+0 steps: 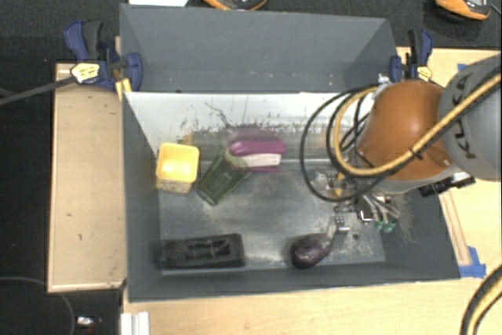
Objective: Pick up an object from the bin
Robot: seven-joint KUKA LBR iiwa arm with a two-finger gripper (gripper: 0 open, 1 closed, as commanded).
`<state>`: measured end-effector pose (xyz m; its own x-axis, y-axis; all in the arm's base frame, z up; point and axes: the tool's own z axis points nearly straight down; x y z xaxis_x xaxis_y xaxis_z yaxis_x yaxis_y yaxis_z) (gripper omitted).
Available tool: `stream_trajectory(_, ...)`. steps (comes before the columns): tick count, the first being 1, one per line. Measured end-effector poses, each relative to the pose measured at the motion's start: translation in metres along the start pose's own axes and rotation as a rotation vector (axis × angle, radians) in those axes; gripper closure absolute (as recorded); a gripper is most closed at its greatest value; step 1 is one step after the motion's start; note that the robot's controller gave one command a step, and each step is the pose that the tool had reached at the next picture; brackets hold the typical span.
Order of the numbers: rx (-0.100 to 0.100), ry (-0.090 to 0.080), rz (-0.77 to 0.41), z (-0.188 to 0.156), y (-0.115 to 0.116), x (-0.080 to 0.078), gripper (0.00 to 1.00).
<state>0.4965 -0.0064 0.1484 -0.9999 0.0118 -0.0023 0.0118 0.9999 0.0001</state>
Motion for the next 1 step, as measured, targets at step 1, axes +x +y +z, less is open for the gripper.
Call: stream_trajectory(1,0.0,-0.009,-0.114,0.0748,-0.0006,0.0159,0.0)
